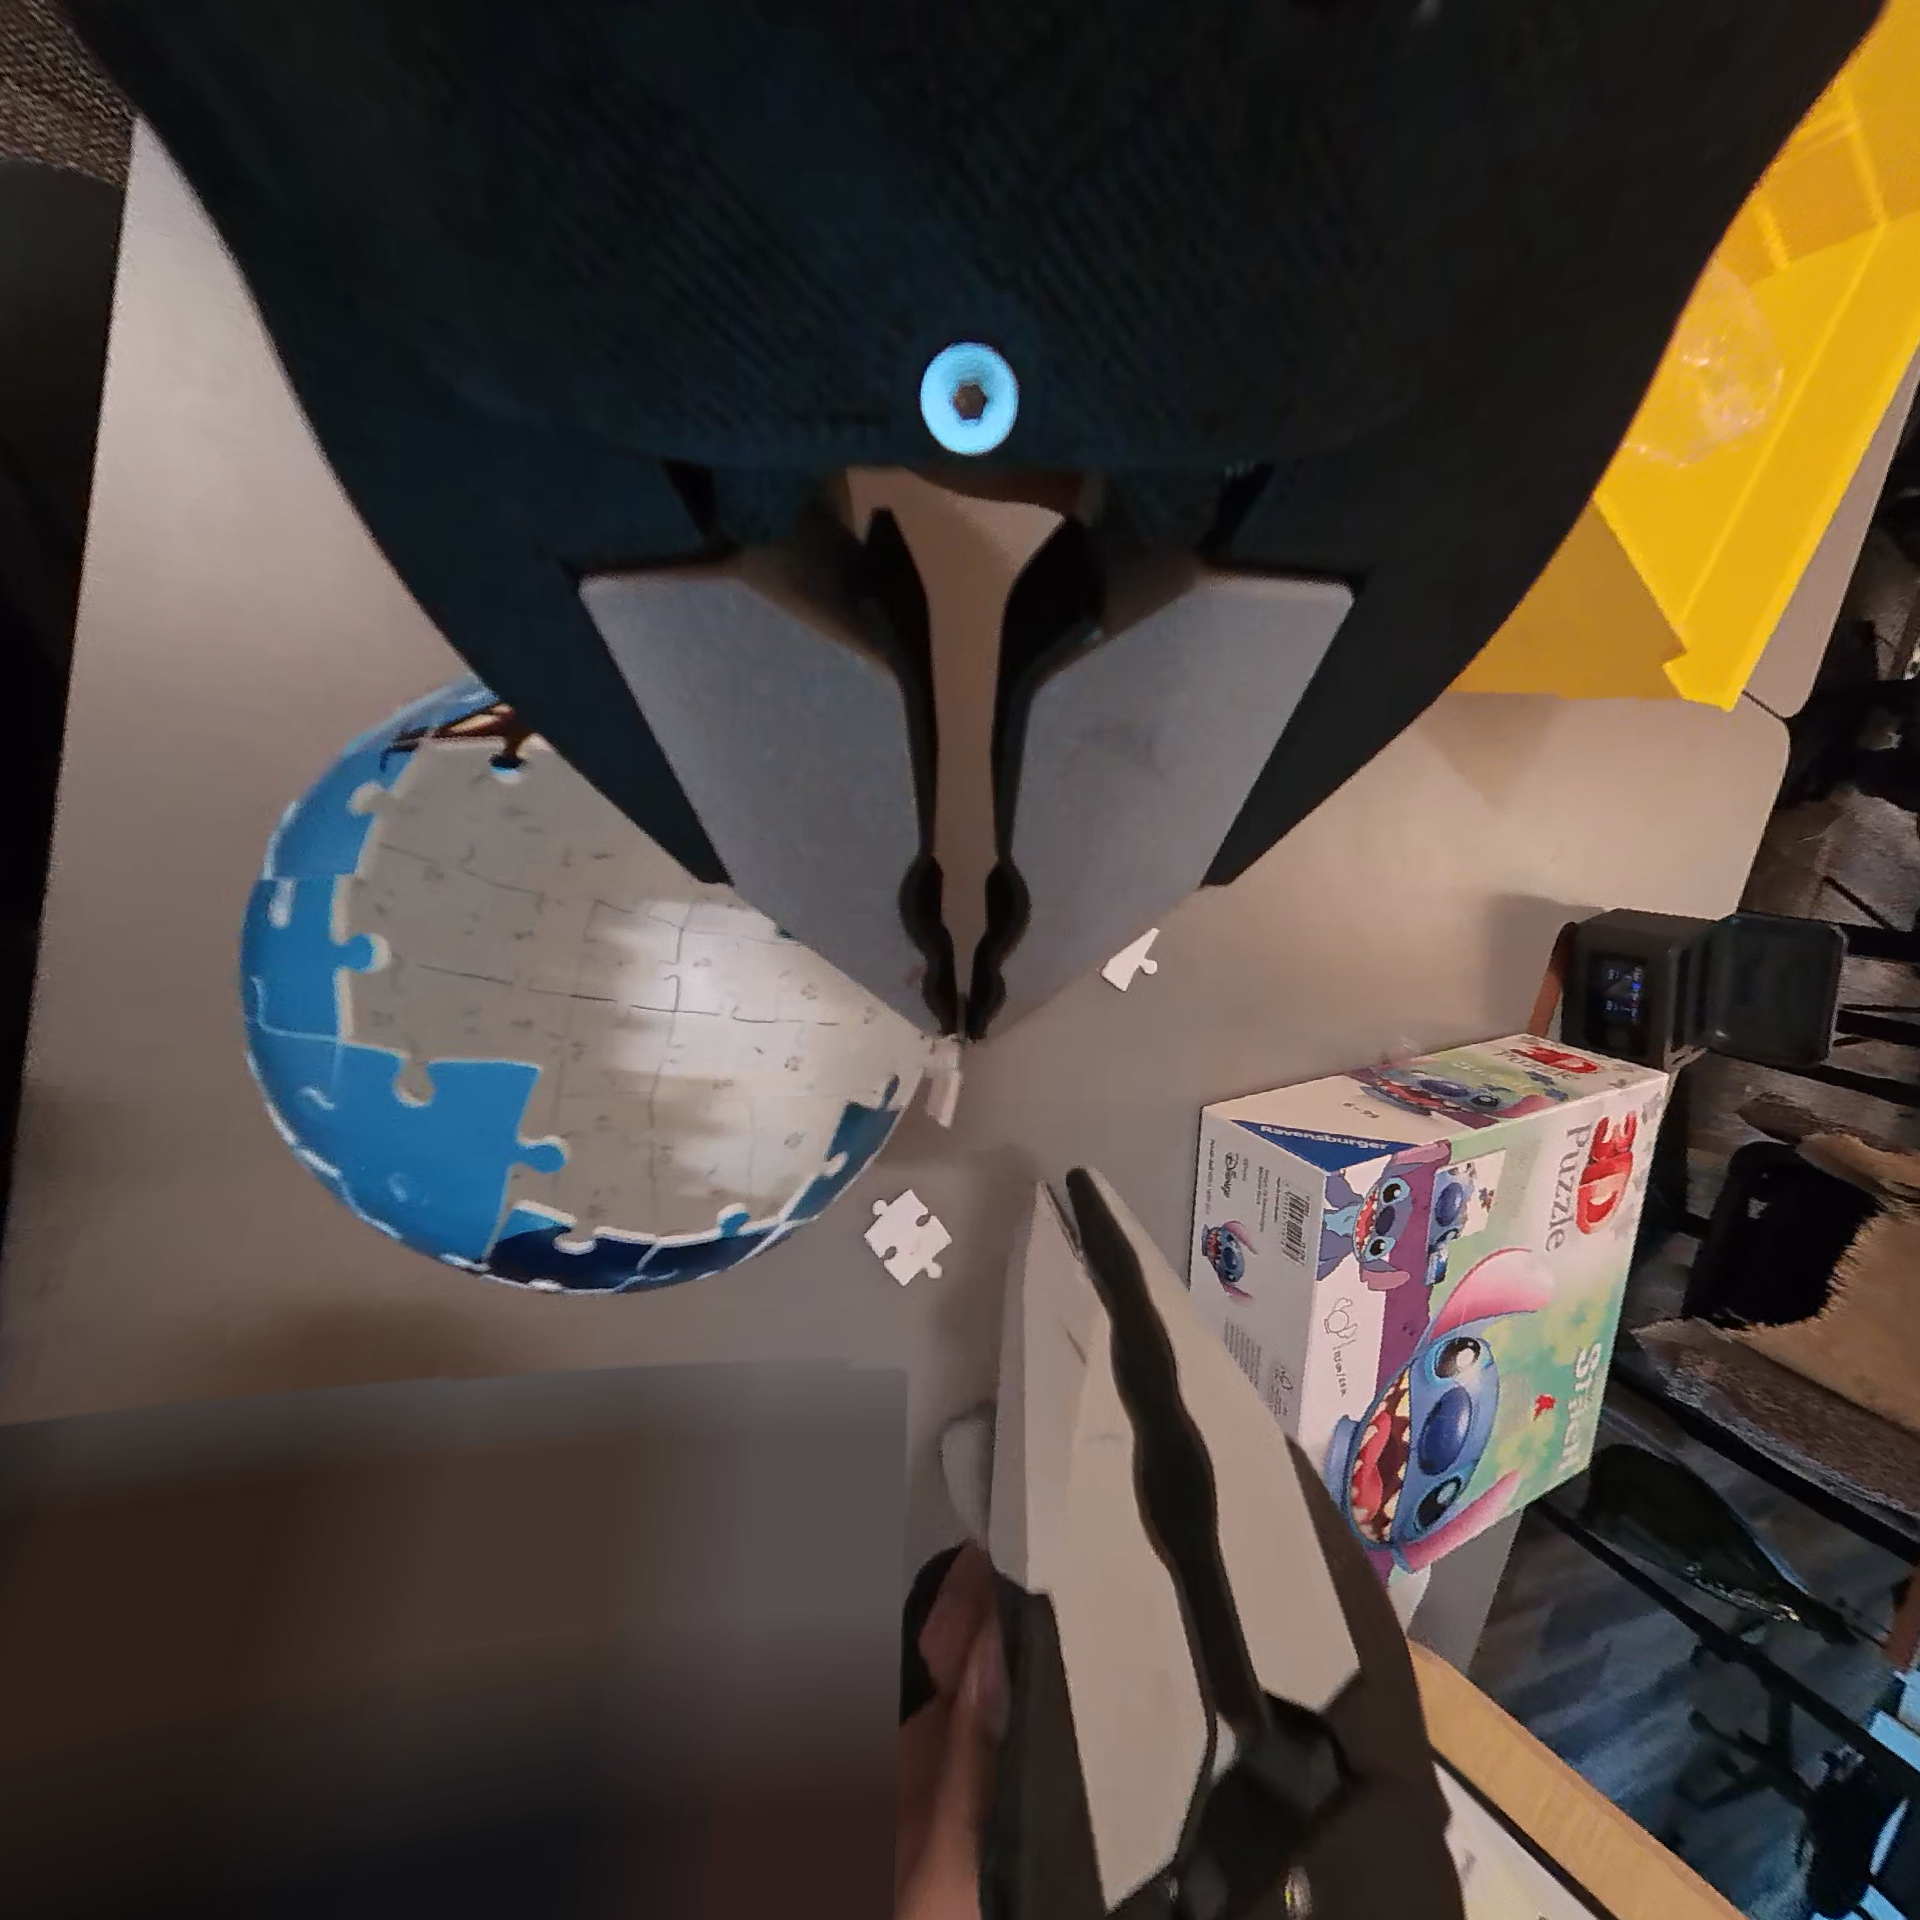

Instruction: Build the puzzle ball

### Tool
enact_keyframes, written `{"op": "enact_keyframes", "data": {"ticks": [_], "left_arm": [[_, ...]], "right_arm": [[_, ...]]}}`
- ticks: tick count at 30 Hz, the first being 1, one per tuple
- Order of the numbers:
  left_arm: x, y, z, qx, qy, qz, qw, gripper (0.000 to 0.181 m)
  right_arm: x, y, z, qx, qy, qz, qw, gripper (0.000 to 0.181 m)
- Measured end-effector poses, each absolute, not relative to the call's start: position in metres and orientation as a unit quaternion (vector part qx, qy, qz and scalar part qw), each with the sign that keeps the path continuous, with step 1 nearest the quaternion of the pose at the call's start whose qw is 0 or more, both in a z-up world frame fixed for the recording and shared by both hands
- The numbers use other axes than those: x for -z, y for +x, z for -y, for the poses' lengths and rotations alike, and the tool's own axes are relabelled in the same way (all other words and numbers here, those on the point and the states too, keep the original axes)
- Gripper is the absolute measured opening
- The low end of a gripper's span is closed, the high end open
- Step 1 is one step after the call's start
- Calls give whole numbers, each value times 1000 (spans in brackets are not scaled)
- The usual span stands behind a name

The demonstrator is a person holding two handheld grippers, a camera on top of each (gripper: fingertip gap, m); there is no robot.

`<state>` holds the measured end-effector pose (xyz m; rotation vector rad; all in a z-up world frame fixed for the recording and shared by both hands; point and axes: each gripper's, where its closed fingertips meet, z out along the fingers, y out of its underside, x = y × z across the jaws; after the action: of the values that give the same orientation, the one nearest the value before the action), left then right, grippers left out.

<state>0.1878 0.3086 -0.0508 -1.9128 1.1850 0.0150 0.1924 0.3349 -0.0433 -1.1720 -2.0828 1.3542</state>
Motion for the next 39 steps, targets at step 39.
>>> {"op": "enact_keyframes", "data": {"ticks": [39], "left_arm": [[53, 189, -305, 8, -755, -522, 396, 1]], "right_arm": [[57, 186, -312, -548, -381, 732, 134, 0]]}}
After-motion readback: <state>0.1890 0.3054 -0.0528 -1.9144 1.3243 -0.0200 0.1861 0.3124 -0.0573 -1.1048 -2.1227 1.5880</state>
